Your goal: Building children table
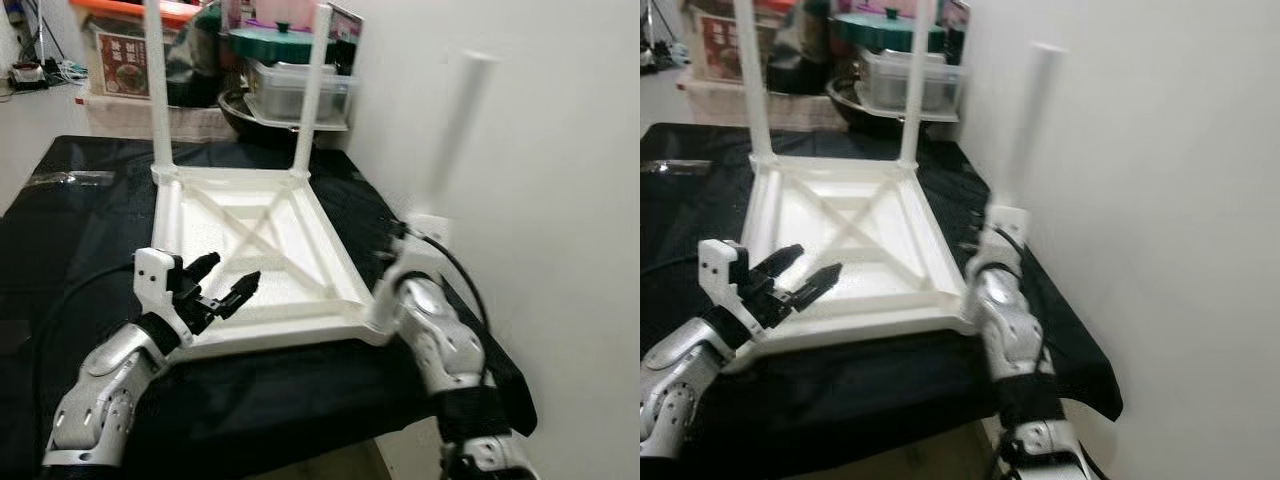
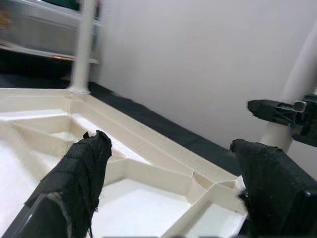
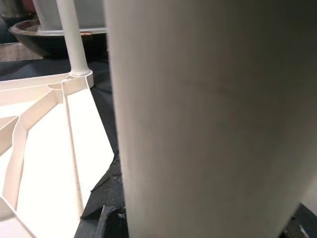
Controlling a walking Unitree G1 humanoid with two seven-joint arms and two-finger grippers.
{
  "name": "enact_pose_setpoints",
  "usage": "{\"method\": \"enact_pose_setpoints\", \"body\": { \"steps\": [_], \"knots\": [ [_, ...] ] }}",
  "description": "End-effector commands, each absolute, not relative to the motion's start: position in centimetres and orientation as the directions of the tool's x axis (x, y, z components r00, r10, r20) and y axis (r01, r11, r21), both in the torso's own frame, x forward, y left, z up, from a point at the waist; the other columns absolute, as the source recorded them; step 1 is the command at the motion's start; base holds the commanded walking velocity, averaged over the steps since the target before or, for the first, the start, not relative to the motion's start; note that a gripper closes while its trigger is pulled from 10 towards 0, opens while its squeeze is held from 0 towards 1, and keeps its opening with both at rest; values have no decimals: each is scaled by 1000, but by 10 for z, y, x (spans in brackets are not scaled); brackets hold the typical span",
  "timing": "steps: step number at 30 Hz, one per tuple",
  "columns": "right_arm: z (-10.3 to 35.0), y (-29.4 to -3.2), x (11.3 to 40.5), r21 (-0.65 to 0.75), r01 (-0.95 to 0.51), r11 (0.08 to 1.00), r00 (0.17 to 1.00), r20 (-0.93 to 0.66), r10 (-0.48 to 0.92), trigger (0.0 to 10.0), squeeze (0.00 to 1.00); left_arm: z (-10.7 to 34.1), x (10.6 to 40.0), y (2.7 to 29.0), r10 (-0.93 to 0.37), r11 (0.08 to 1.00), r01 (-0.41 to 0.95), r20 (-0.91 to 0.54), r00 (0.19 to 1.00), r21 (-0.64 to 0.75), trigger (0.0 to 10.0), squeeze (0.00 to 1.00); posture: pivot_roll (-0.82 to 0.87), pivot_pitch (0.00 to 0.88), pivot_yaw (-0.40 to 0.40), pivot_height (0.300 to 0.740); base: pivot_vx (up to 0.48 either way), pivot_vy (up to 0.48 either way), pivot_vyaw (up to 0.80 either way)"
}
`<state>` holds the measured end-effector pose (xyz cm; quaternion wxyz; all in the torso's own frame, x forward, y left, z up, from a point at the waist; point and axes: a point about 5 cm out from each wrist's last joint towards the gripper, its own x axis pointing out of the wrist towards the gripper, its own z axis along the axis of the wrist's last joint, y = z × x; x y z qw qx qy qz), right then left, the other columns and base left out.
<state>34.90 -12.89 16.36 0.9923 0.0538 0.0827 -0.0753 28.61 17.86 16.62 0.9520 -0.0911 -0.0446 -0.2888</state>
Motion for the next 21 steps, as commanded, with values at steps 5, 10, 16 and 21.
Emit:
{"method": "enact_pose_setpoints", "body": {
  "steps": [5, 10, 16, 21],
  "knots": [
    [152, -97, 337, 252, -142, 957, 960, -200, 195, 10000, 1000, 164, 286, 170, -571, 796, 585, 129, 811, -155, 10000, 0, 148, 0, -183, 740, 0, 0, 0],
    [171, -88, 336, 326, -308, 894, 933, -82, 351, 10000, 1000, 163, 287, 170, -573, 795, 587, 128, 810, -155, 10000, 0, 148, 0, -183, 740, 0, 0, 0],
    [209, -73, 325, 256, -667, 699, 740, 117, 663, 10000, 0, 163, 287, 170, -570, 797, 584, 129, 811, -155, 10000, 0, 149, 0, -189, 740, 0, 0, 0],
    [217, -67, 311, 195, -788, 585, 613, 158, 774, 10000, 0, 164, 287, 171, -568, 798, 583, 131, 813, -154, 10000, 0, 148, 0, -190, 740, 0, 0, 0]
  ]
}}
